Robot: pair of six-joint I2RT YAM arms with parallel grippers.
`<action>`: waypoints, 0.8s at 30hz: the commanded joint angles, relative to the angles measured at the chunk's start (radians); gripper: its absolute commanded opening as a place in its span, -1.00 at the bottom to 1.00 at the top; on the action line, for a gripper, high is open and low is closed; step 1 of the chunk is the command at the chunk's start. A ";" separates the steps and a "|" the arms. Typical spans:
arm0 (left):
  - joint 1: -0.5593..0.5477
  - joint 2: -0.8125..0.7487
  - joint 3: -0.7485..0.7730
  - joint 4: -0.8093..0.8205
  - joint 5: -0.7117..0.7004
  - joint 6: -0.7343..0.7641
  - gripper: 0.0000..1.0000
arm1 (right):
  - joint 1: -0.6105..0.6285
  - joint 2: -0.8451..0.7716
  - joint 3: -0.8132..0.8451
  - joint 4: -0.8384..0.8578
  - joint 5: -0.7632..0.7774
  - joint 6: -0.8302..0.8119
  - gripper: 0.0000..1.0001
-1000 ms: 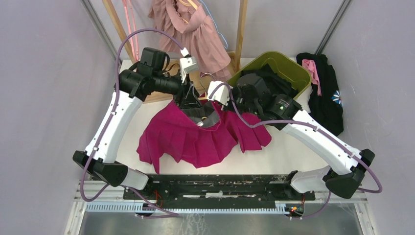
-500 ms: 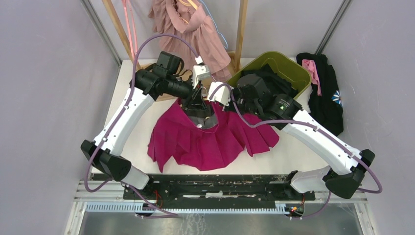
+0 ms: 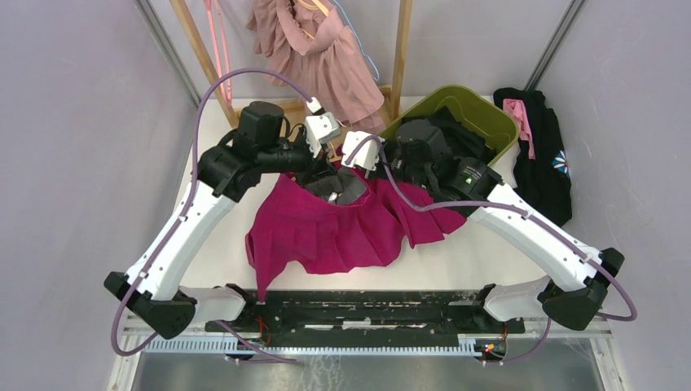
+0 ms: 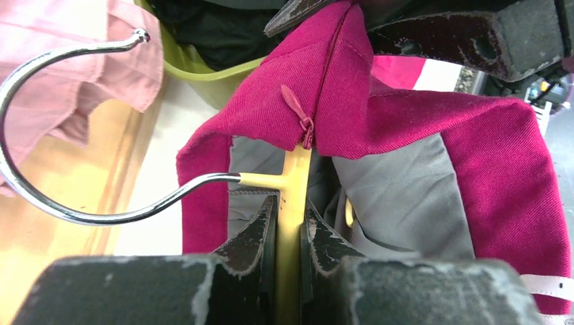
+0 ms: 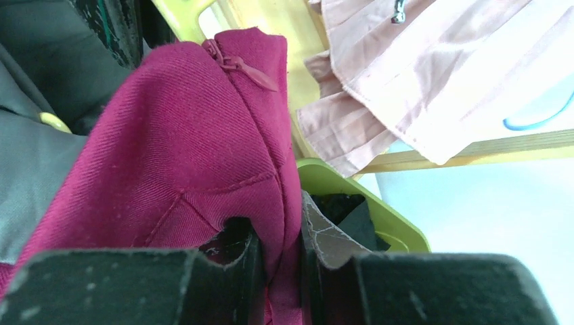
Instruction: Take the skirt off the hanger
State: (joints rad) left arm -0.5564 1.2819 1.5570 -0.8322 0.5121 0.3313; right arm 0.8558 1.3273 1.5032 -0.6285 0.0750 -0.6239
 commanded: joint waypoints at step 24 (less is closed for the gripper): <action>0.032 -0.112 -0.082 0.445 -0.326 -0.053 -0.94 | 0.026 -0.058 0.165 0.162 0.135 0.292 0.21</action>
State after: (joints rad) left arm -0.5262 1.2011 1.4319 -0.5430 0.2127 0.3096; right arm 0.8570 1.2984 1.5932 -0.5011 0.2226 -0.4133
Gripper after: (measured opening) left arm 0.178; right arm 0.610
